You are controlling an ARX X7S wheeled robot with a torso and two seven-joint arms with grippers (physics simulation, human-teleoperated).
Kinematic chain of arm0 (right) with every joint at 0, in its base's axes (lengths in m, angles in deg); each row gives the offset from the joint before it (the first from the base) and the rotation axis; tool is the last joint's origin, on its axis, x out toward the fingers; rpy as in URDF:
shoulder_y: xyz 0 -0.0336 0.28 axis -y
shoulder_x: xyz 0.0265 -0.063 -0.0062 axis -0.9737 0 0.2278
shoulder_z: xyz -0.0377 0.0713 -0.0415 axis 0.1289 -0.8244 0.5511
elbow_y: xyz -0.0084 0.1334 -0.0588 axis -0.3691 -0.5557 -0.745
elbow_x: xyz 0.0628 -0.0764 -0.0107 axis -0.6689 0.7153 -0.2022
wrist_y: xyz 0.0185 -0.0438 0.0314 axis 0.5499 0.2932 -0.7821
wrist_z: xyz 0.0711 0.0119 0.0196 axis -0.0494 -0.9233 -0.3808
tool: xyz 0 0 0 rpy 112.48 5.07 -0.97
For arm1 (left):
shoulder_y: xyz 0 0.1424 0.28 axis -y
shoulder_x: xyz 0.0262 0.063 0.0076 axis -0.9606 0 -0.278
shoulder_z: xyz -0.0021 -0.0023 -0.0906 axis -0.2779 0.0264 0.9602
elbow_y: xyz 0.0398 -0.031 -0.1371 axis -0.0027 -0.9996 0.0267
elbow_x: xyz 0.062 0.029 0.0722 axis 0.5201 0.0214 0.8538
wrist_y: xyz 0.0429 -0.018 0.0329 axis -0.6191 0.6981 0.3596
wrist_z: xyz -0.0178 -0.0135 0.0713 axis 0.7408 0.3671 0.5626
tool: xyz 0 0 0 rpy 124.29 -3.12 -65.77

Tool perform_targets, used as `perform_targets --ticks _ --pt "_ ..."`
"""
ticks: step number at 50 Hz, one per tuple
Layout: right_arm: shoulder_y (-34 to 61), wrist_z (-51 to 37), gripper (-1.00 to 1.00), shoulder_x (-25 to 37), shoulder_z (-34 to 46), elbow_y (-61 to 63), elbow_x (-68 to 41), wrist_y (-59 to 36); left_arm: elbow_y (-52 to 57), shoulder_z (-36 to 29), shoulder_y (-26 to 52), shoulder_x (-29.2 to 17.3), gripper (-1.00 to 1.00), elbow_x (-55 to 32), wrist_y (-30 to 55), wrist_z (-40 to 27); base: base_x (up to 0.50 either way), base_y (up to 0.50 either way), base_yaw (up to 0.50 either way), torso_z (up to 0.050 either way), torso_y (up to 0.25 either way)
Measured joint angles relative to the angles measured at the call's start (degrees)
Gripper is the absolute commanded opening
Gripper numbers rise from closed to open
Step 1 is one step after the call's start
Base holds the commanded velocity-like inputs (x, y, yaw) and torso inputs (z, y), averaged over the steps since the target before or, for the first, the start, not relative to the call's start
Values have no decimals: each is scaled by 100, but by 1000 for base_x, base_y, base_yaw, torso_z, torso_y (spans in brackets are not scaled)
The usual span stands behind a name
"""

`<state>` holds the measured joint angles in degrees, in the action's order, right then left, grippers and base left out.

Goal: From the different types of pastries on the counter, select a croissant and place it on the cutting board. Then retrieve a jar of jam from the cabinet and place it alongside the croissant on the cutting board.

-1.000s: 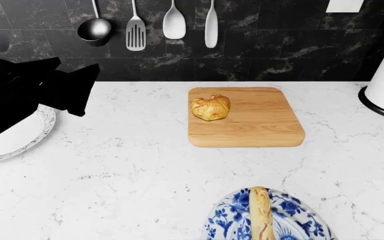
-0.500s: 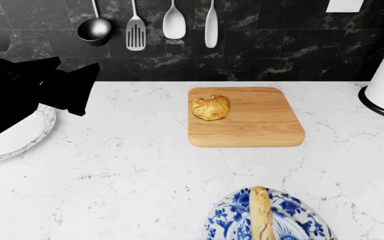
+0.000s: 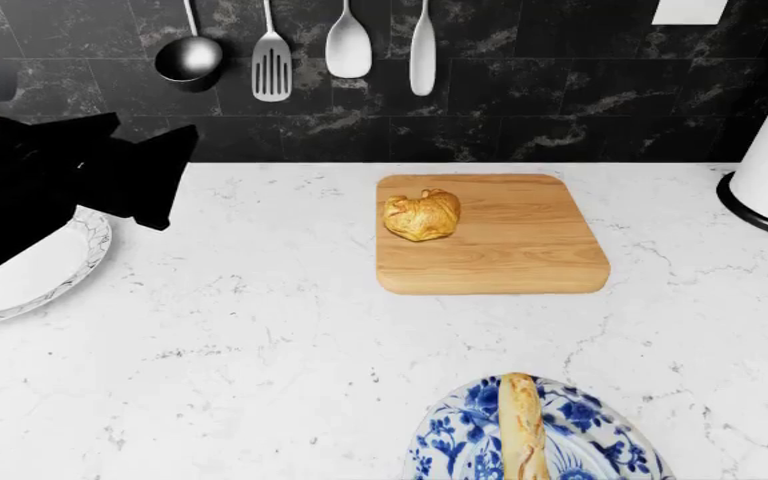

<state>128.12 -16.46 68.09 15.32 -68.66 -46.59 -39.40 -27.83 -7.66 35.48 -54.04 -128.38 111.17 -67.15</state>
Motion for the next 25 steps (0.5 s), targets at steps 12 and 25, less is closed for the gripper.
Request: perform_targets --ticks 12,25 --pt "-480 -58 -100 180 135 146 87 -111 -5 -3 -7 -4 100 4 -16 7 0 0 0 0 0" --pt "-952 12 -100 367 289 232 377 -251 -10 -9 6 -2 100 -3 -22 -5 0 0 0 0 1"
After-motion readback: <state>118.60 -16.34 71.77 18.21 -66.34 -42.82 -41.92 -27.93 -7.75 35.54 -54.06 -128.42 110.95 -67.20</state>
